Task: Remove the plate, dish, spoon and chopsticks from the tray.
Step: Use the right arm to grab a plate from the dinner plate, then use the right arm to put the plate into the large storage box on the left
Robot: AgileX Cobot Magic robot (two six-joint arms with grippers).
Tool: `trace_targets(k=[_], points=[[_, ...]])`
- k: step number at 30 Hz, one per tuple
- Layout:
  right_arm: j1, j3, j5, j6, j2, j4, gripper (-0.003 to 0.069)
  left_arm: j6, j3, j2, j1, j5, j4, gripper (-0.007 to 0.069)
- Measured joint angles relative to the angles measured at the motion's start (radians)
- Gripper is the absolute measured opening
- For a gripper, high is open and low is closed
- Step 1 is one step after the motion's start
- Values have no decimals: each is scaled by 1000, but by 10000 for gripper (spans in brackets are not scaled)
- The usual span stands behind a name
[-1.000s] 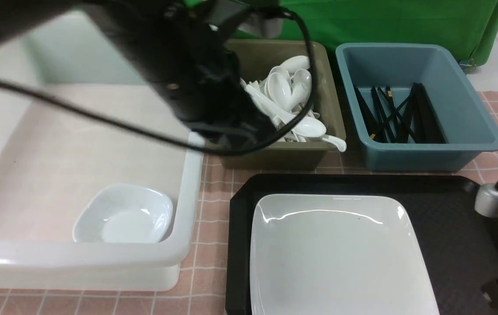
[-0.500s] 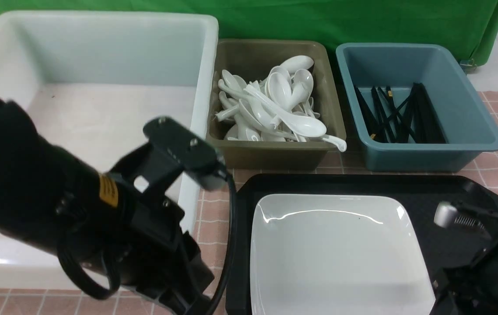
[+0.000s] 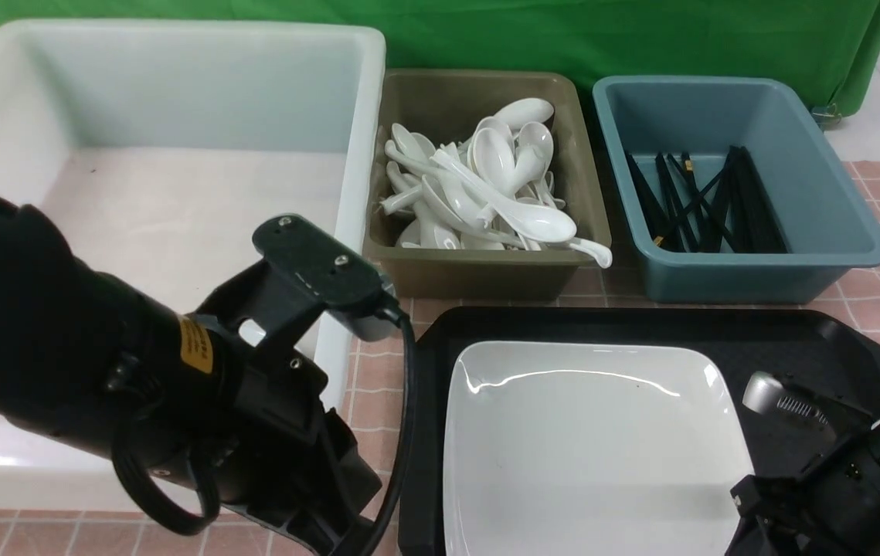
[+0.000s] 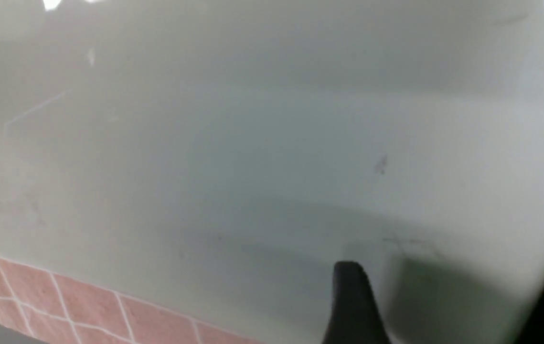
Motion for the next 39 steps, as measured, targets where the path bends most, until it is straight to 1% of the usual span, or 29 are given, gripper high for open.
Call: trace_targets(k=[1,3,4,5,6,7,14,19,20,21,25,34,39], points=[[0,1,-1,0,0,1,463,0,0,0,0,-1,0,-11],[0,2,-15,-1,0,-3,386,0,0,0,0,-4,3,-11],[0,2,-33,-6,2,0,323,1,0,0,0,-5,3,-11],[0,2,-35,-8,2,0,312,1,0,0,0,-5,3,-11],[0,2,-42,-13,5,10,235,1,0,0,0,-5,4,-11],[-3,2,-52,-17,7,18,219,1,0,0,0,-5,4,-11],[-5,3,-64,-12,-43,14,211,0,0,0,0,-5,4,-11],[-5,4,-53,12,-174,-2,150,0,0,0,0,-5,4,-11],[-5,3,-39,21,-222,-3,128,0,0,0,0,-5,4,-11],[-5,3,-33,23,-228,-3,125,0,0,0,0,-5,4,-11],[-5,-39,34,56,-325,1,74,-1,0,0,0,-13,4,-8],[-5,-159,123,98,-415,-70,73,-5,0,0,0,-19,4,-5],[-5,-245,195,116,-461,-90,73,-43,-4,0,0,-20,29,-3]])
